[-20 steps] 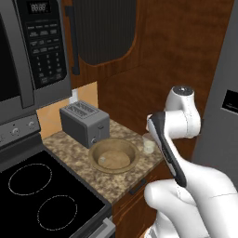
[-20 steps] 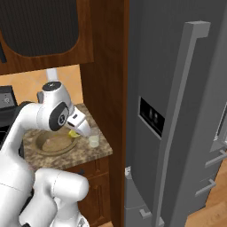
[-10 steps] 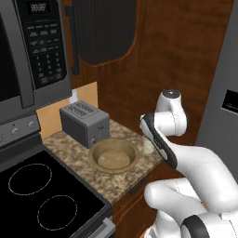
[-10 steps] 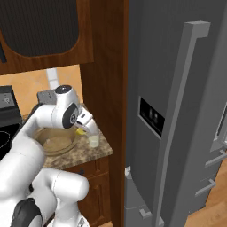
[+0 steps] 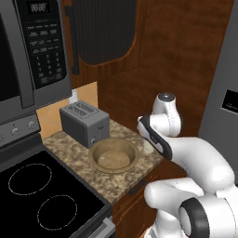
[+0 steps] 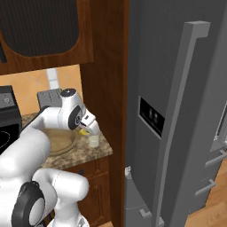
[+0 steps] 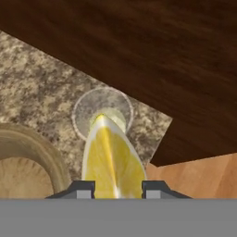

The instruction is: Grab a lemon wedge from the fridge and one ice cube from the ice bowl, and put them in the glass of lemonade.

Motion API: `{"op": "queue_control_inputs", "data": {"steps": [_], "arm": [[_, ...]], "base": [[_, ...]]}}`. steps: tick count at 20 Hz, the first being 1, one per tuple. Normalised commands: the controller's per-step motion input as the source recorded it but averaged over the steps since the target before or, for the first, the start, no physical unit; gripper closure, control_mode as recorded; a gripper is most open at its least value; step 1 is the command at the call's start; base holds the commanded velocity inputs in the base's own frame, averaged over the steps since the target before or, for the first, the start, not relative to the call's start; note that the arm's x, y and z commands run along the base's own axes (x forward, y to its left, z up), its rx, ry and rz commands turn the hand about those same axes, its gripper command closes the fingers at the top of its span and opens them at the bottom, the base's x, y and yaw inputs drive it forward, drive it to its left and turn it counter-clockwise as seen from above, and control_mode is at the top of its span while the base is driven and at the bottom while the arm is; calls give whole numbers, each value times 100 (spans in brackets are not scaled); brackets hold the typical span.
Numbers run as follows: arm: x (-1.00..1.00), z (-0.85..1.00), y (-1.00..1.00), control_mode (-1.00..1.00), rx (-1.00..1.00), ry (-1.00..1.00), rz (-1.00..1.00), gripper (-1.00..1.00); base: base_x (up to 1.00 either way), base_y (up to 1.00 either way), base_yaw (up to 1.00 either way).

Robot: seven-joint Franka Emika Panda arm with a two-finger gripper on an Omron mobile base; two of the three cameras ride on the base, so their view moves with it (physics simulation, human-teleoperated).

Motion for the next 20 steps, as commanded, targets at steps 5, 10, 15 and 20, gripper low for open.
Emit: {"op": "queue_control_inputs", "data": {"steps": [5, 10, 15, 20], "arm": [[26, -4, 0, -100, 0, 0, 0, 100], [27, 0, 0, -100, 0, 0, 0, 100], [43, -9, 0, -100, 0, -1, 0, 100], [6, -32, 0, -100, 0, -1, -2, 100]], "base": [[0, 0, 0], [0, 0, 0], [0, 0, 0], [0, 0, 0]]}}
